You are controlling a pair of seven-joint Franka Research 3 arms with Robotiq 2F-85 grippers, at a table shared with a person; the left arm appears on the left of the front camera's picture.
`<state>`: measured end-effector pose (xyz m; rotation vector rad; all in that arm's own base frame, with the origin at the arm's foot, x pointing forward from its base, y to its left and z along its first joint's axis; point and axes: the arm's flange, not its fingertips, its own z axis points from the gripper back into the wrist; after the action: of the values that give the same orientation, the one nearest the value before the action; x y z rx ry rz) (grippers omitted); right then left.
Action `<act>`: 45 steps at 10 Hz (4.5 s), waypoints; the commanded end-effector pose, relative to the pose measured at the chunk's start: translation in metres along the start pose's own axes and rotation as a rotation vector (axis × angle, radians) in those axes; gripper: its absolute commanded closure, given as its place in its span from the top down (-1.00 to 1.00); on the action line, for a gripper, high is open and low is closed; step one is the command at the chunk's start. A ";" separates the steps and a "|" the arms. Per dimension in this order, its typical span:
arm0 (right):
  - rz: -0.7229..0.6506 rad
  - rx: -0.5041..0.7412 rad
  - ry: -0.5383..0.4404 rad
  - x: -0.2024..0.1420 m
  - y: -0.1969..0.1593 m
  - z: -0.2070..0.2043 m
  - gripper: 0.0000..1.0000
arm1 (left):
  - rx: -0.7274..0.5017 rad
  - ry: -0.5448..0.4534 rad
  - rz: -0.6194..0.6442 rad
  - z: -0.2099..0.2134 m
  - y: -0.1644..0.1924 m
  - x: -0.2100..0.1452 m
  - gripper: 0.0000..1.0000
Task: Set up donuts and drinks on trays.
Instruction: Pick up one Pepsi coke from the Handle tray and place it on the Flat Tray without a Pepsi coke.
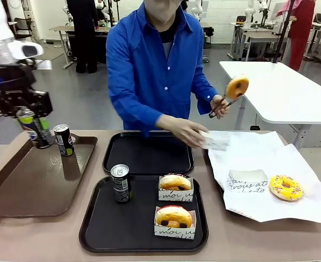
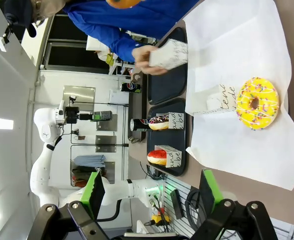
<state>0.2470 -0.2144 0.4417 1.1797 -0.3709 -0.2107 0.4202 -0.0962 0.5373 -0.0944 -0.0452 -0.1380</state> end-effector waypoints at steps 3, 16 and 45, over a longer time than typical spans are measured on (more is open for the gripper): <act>0.018 0.030 -0.012 0.002 0.000 0.000 1.00 | -0.069 0.044 -0.228 -0.023 -0.044 0.032 0.17; 0.018 0.030 -0.012 0.002 0.000 0.000 1.00 | -0.189 0.202 -0.355 0.081 0.029 -0.085 0.17; 0.018 0.030 -0.012 0.002 0.000 0.000 1.00 | -0.152 0.123 -0.590 -0.044 -0.083 0.054 0.17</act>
<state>0.2471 -0.2146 0.4414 1.1801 -0.3705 -0.2113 0.4448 -0.1762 0.5022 -0.2493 0.0725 -0.7572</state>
